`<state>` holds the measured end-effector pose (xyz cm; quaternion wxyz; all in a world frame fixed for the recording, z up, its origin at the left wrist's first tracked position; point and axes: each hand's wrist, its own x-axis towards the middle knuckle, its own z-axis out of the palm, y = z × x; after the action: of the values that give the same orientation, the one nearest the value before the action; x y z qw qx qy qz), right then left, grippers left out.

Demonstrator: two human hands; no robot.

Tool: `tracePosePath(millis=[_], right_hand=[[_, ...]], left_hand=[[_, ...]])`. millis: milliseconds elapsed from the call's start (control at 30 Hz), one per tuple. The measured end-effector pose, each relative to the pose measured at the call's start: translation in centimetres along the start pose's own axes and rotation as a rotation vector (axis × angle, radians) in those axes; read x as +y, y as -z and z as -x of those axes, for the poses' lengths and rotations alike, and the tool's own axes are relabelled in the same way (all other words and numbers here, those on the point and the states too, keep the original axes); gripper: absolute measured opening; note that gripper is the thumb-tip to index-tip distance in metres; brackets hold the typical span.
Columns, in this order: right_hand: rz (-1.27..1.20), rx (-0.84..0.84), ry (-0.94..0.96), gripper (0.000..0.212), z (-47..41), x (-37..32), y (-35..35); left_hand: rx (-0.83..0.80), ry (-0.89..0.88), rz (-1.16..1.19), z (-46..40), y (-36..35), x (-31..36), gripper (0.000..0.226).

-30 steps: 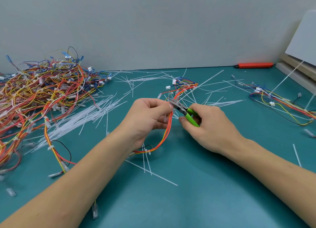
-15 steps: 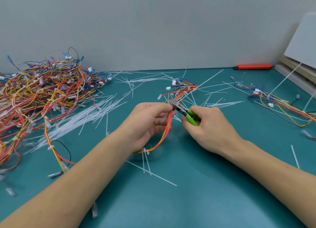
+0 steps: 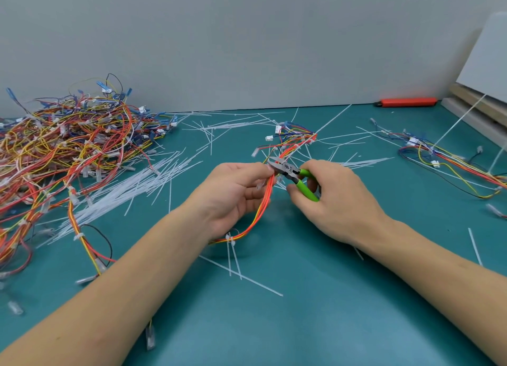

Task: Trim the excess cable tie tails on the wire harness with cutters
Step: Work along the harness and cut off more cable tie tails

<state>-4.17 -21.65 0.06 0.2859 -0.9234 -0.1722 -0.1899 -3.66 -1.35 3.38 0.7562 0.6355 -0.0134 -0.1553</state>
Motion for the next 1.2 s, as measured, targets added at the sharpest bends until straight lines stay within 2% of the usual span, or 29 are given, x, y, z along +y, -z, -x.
tracePosePath(millis=[133, 367, 567, 767, 1000, 1200], right_hand=[[0.012, 0.000, -0.016, 0.021, 0.03, 0.16, -0.18], [-0.020, 0.011, -0.084, 0.034, 0.22, 0.22, -0.24], [-0.055, -0.004, -0.088, 0.033, 0.24, 0.31, -0.34], [-0.075, 0.001, -0.075, 0.027, 0.24, 0.25, -0.11], [-0.110, -0.018, -0.043, 0.024, -0.17, 0.57, -0.27], [-0.080, -0.005, -0.064, 0.030, -0.10, 0.45, -0.29]], left_hand=[[0.047, -0.082, -0.081, -0.03, -0.06, -0.23, 0.008], [0.061, -0.140, -0.123, 0.11, -0.35, -0.21, 0.013], [0.060, -0.117, -0.108, 0.26, -0.55, -0.30, 0.010], [0.007, -0.071, -0.028, 0.38, -0.78, -0.30, 0.026], [0.071, -0.087, -0.061, 0.19, -0.79, -0.56, 0.019], [0.095, -0.103, -0.081, 0.22, -0.92, -0.47, 0.019]])
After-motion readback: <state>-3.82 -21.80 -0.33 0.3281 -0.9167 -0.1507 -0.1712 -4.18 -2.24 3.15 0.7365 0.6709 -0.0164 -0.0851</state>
